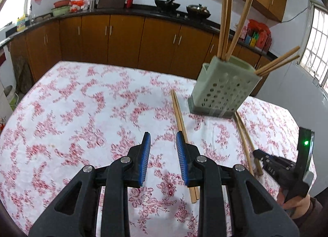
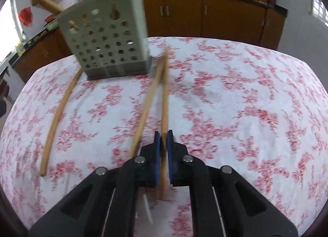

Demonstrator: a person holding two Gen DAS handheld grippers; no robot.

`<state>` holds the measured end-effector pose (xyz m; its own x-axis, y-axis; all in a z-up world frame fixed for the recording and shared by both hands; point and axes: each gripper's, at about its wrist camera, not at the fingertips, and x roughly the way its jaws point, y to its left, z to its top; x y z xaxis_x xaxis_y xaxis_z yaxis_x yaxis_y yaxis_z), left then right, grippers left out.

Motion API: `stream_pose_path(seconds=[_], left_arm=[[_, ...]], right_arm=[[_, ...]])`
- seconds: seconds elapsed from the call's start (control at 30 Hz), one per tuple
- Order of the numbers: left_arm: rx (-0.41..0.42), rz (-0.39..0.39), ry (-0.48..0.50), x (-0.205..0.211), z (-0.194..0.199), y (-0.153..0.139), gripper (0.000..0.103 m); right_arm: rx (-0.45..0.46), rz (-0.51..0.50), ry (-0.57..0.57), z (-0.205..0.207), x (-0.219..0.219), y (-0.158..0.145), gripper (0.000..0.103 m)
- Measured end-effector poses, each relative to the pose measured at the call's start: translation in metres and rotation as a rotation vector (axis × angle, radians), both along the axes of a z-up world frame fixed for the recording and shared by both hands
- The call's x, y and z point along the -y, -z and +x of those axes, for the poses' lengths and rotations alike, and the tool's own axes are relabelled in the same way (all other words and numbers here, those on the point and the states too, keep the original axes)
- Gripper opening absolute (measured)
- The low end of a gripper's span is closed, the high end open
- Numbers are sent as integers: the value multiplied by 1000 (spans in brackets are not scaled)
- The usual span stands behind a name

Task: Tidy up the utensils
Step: 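Grasp a chopstick on the cloth with the right tool while the left tool grasps another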

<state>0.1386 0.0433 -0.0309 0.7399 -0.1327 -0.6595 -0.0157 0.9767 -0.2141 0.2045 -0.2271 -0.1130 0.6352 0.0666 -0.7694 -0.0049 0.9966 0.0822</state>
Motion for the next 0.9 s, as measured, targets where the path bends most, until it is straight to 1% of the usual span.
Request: stream_pose_path(seconds=[0.13, 0.2, 0.3, 0.47, 0.6, 0.8, 0.9], left_arm=[[-51, -6, 40, 8, 6, 16, 27], [-82, -4, 64, 15, 11, 27, 27], [-117, -14, 87, 22, 16, 37, 27], [-157, 14, 101, 36, 26, 51, 27], [-164, 31, 112, 43, 28, 55, 27], [-167, 78, 108, 50, 32, 56, 27], [-172, 74, 95, 46, 34, 57, 27]], right_arm=[[1, 32, 133, 0, 37, -1, 8], [0, 51, 162, -1, 52, -1, 8], [3, 39, 154, -5, 56, 0, 8], [14, 0, 144, -5, 51, 0, 8], [15, 1, 137, 0, 52, 2, 8], [17, -6, 132, 1, 50, 2, 8], [16, -7, 132, 2, 50, 2, 8]])
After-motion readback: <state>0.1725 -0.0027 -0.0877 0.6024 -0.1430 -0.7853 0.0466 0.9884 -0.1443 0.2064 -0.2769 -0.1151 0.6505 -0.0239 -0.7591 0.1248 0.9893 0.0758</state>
